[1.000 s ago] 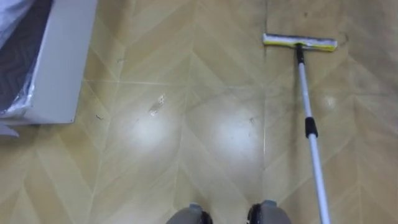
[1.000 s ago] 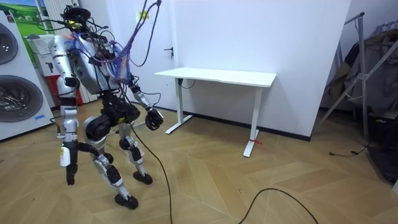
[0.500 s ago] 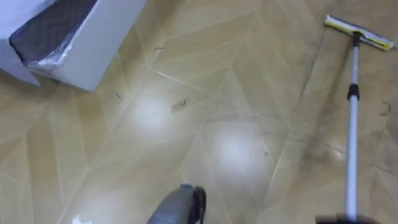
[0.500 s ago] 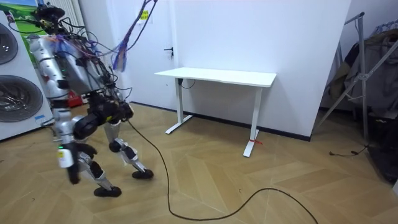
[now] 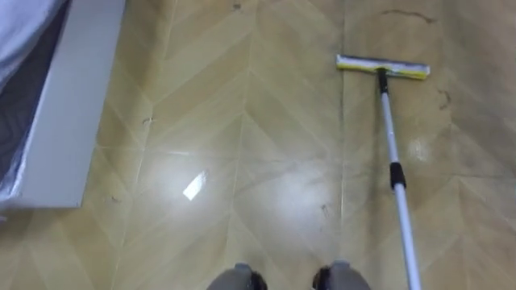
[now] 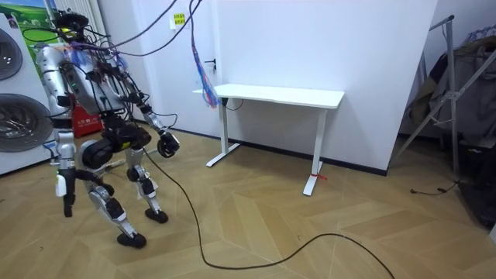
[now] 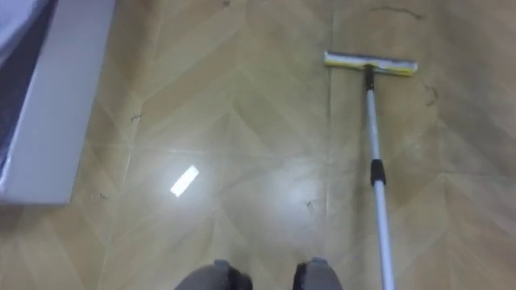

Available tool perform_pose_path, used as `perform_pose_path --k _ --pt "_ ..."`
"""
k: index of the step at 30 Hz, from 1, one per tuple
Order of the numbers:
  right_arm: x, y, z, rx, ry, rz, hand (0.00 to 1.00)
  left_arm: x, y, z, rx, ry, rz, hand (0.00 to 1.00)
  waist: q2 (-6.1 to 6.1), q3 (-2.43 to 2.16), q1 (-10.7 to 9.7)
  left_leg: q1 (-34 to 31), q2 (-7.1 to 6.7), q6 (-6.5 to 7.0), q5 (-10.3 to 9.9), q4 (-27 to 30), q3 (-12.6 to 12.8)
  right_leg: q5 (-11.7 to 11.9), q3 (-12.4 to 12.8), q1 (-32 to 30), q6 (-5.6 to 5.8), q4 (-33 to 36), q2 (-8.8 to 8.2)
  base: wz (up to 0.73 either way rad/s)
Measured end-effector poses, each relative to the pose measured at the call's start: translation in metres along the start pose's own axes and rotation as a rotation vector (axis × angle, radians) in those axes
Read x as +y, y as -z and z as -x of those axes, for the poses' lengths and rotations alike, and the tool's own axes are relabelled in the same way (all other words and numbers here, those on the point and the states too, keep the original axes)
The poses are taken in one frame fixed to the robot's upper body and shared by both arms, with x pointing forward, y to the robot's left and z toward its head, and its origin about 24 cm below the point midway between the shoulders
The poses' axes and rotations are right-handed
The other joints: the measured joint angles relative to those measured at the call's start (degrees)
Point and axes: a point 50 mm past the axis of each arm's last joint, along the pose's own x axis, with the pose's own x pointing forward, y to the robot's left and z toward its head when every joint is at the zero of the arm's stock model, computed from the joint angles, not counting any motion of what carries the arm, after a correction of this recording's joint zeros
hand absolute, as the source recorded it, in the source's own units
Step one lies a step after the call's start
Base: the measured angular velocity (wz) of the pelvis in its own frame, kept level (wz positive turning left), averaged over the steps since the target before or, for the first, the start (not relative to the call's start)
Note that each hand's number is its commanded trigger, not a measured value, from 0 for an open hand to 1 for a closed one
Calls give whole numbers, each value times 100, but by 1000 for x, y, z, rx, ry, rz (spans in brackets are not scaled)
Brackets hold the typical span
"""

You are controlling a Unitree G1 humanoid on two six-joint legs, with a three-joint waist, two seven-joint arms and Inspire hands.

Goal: Mop floor

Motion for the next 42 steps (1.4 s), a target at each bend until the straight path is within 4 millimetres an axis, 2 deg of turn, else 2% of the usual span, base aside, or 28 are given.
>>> perform_pose_path --k 2,3,4,5,6,8,9,10,11,13,14,15,17,19,20,22,23,24,26,28,30,31,34,36,38,40,41,42 --pt "-11 -39 10 -101 24 -10 100 5 4 0 16 -10 5 0 -127 39 109 -106 70 -60 34 323 26 -134 -21 -28 -68 214 8 15" --pt "-18 -66 20 -177 38 -21 100 9 9 0 26 -19 -3 0 -176 22 211 -178 113 -99 56 461 37 -180 -9 -46 -118 284 35 0" --pt "-22 -79 25 -214 43 -29 100 11 11 0 32 -22 -6 0 -245 54 269 -221 162 -158 91 561 37 -191 4 -33 -139 288 95 -3" --pt "-25 -100 34 -286 50 -23 100 15 19 1 48 -32 -12 0 -302 45 333 -373 167 -283 149 749 30 -213 88 3 -189 290 214 28" --pt "-29 -116 42 -358 42 -36 100 22 23 1 51 -48 -20 0 -346 24 339 -584 106 -238 124 493 22 -246 240 25 -222 265 347 52" --pt "-36 -122 47 -397 30 -81 100 31 19 2 28 -66 -33 0 -400 35 399 -873 -81 -250 177 -245 107 -285 458 176 -199 122 466 90" --pt "-37 -120 46 -388 22 -104 100 34 18 2 22 -61 -42 0 -409 14 464 -893 -200 -246 475 -910 156 -300 627 348 -170 -50 556 79" --pt "-35 -118 45 -382 13 -113 100 35 16 2 16 -56 -42 0 -443 6 483 -862 -260 -190 695 -1099 142 -317 714 428 -136 -116 581 49" --pt "-35 -111 41 -362 -12 -134 100 32 21 2 32 -31 -40 0 -451 -18 517 -700 -229 -14 815 -1207 244 -366 801 566 -47 -235 591 20" --pt "-36 -92 32 -315 -40 -172 100 29 23 1 42 1 -37 0 -418 -15 590 -500 -16 246 821 -1127 577 -386 815 731 85 -118 555 1" --pt "-38 -73 24 -269 -42 -171 100 27 23 1 46 14 -40 0 -392 -11 591 -385 -4 439 674 -978 690 -300 804 703 261 269 463 -10" --pt "-40 -51 17 -213 -30 -164 100 25 19 1 31 18 -52 0 -315 -13 572 -277 -54 479 494 -872 706 -151 808 662 493 638 386 -7" --pt "-40 -17 7 -124 -8 -152 100 24 7 1 -19 15 -50 0 -192 -74 530 -176 -90 545 331 -868 720 180 839 411 602 1086 330 -20" --pt "-32 5 1 -63 -3 -141 100 23 0 1 -53 3 -31 0 -103 -71 466 -76 -96 541 254 -938 701 183 835 -50 590 1076 261 -51" --pt "-25 17 -2 -24 -8 -130 100 19 1 1 -50 1 -18 0 -12 -89 405 -14 -99 502 224 -979 596 193 817 -336 561 698 247 -61" --pt "-11 36 -6 29 -33 -111 100 16 2 1 -42 -4 -16 0 9 -82 293 110 -141 382 149 -1016 423 445 791 -499 450 -290 240 -47" --pt "-2 48 -8 61 -48 -81 100 14 4 1 -29 -6 -16 0 -4 -65 173 174 -145 293 17 -956 321 775 696 -481 331 -393 260 -14" --pt "5 54 -9 77 -63 -69 100 11 4 1 -27 1 -12 0 22 -75 79 241 -103 208 -56 -917 278 712 571 -386 215 -393 261 -10" --pt "12 55 -9 84 -78 -54 100 9 3 1 -29 9 -9 0 35 -78 59 250 -13 102 -133 -730 248 623 421 -302 106 -367 275 -8" --pt "12 45 -8 74 -75 -51 100 8 1 1 -32 9 -7 0 30 -74 59 268 57 53 -158 -551 241 486 353 -233 46 -242 272 9" --pt "2 19 -4 25 -40 -53 100 7 3 1 -23 16 15 0 -56 -15 98 248 70 36 -165 -273 229 286 309 -149 -25 -58 251 15" --pt "-2 10 -2 4 -27 -54 100 7 4 1 -20 18 23 0 -60 -12 111 236 110 36 -165 -219 229 249 297 -144 -35 -30 256 11" --pt "-16 -47 13 -136 9 -75 100 8 7 1 -8 17 48 0 -124 26 255 156 161 -8 -141 -72 229 185 299 -148 -104 30 313 4" --pt "-20 -87 28 -261 6 -89 100 15 11 1 2 -11 32 0 -187 38 249 0 150 -180 -72 -90 225 214 370 -135 -131 -38 396 37" --pt "-24 -106 37 -337 -18 -151 100 20 11 1 -5 -25 24 0 -202 36 253 -309 59 -230 0 -600 282 222 512 -97 -122 -193 495 66" --pt "-25 -110 39 -361 -34 -181 100 25 16 2 7 -30 14 0 -291 8 392 -425 -83 -86 377 -1133 317 218 737 53 -70 -361 567 38" --pt "-24 -109 38 -360 -52 -186 100 26 20 2 21 -25 12 0 -270 -22 404 -292 -61 46 645 -1286 340 195 864 218 -21 -493 659 22" --pt "-24 -102 35 -346 -68 -192 100 26 22 2 31 -10 12 0 -269 -22 398 -177 -44 264 656 -1329 390 167 938 308 36 -568 693 22"
